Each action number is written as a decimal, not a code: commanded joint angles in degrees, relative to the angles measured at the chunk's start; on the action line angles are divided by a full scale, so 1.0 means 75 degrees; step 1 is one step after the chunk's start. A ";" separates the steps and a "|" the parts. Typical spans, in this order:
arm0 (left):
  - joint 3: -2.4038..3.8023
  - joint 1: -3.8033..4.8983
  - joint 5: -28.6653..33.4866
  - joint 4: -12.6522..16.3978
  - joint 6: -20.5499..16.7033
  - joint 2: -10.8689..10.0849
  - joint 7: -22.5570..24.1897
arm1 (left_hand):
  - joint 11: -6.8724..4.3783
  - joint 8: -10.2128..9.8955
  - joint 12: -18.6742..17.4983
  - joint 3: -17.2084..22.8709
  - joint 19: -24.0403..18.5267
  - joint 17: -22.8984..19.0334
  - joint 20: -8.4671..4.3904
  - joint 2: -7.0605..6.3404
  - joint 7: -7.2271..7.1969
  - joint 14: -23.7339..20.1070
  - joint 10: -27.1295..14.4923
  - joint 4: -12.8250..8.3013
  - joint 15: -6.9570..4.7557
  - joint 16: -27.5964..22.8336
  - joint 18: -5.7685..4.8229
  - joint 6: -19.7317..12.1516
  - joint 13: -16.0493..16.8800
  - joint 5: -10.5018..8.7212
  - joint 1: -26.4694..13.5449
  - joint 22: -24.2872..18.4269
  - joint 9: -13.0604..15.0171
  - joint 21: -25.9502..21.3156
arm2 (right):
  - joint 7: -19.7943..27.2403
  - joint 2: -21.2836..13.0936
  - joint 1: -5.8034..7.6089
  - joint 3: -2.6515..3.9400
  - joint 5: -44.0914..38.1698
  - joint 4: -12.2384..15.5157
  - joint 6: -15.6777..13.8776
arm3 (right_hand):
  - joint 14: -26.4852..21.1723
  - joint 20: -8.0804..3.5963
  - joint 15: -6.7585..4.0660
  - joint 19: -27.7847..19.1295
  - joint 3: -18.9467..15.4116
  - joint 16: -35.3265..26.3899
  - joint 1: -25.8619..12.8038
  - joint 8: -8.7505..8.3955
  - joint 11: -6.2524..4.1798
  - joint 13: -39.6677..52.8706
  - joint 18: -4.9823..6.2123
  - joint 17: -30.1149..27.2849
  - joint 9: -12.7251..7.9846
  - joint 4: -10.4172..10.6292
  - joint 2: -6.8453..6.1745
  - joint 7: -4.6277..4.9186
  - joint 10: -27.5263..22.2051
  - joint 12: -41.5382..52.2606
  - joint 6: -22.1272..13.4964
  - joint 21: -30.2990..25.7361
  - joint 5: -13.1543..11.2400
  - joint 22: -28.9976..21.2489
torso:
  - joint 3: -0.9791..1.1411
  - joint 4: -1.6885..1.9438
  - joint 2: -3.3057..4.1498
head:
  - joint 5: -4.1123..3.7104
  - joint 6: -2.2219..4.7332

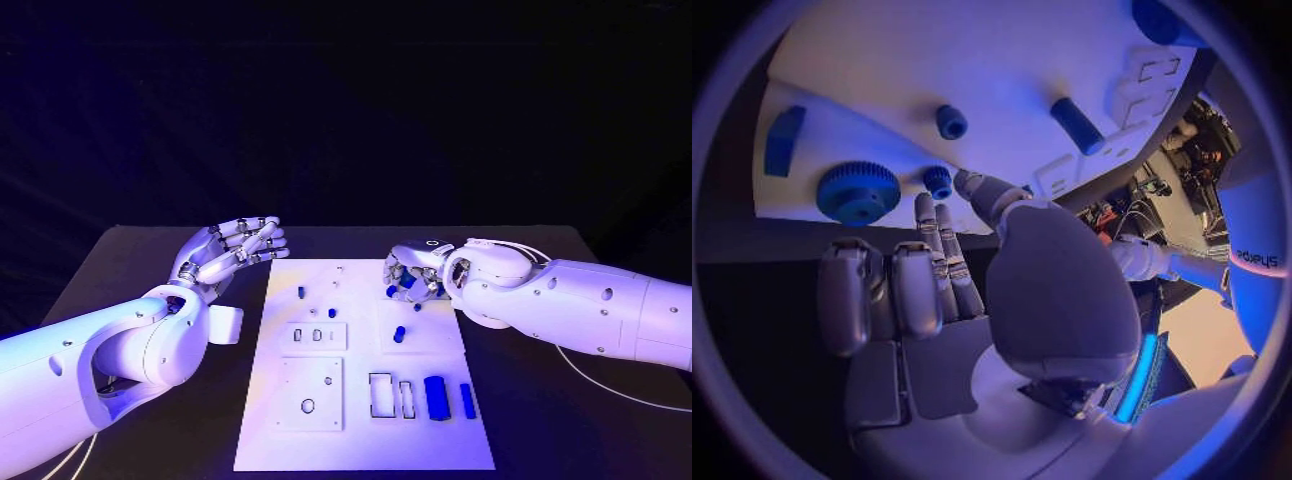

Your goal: Assemble the parts on the task board

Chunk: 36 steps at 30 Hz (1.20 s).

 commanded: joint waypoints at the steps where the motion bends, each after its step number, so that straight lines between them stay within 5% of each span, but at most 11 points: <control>1: 0.0008 0.0015 -0.0039 0.0007 0.0169 0.0014 0.0003 | 0.0022 -0.0049 -0.0049 0.0036 0.0065 0.0012 -0.0002 -0.0023 0.0481 -0.0009 0.0034 0.0001 0.0025 0.0024 0.0150 0.0022 -0.0013 -0.0028 0.0037 0.0003 -0.0012 0.0039 | -0.0035 0.0025 -0.0018 0.0004 -0.0078 -0.0039 0.0198 | 0.0316 0.0006 0.0026 0.0071 0.0094 0.0061 0.0095 0.0058 -0.0011 0.0019 -0.0133 0.0033 0.0033 -0.0004 0.0024 -0.0029 0.0091 0.0017 0.0081 0.0088 0.0044 0.0155 | -0.0012 0.0018 0.0005 | -0.0008 0.0000; 25: 0.0007 0.0016 -0.0019 -0.0025 0.0235 0.0024 -0.0059 | 0.0029 -0.0061 -0.0067 0.0038 0.0067 0.0014 -0.0001 -0.0014 0.0487 -0.0026 0.0028 0.0013 0.0031 0.0015 0.0147 0.0015 -0.0014 -0.0032 0.0026 -0.0001 -0.0017 0.0040 | -0.0091 0.0214 -0.0052 0.0004 0.0021 -0.0320 0.0069 | 0.0306 -0.0056 -0.0050 0.0226 0.0668 0.0160 0.0161 0.0224 -0.0106 0.0089 -0.0201 0.0043 0.0308 0.0061 0.0237 -0.0131 0.0361 0.0009 0.0235 0.0339 -0.0171 0.0565 | -0.0046 0.0037 0.0041 | -0.0014 -0.0009; 36: 0.0007 0.0016 0.0001 -0.0049 0.0267 0.0031 -0.0090 | 0.0030 -0.0064 -0.0073 0.0041 0.0068 0.0015 -0.0001 -0.0007 0.0488 -0.0031 0.0028 0.0016 0.0033 0.0013 0.0146 0.0014 -0.0014 -0.0033 0.0024 -0.0002 -0.0018 0.0040 | -0.0156 0.0259 -0.0055 0.0005 0.0027 -0.0329 -0.0764 | 0.0310 -0.0123 -0.0127 0.0300 0.0983 0.0212 0.0341 0.0424 -0.0201 0.0164 -0.0231 0.0049 0.0566 -0.0125 0.0469 -0.0213 0.0629 0.0037 0.0380 0.0439 -0.0511 0.0741 | -0.0054 0.0056 0.0035 | -0.0020 -0.0030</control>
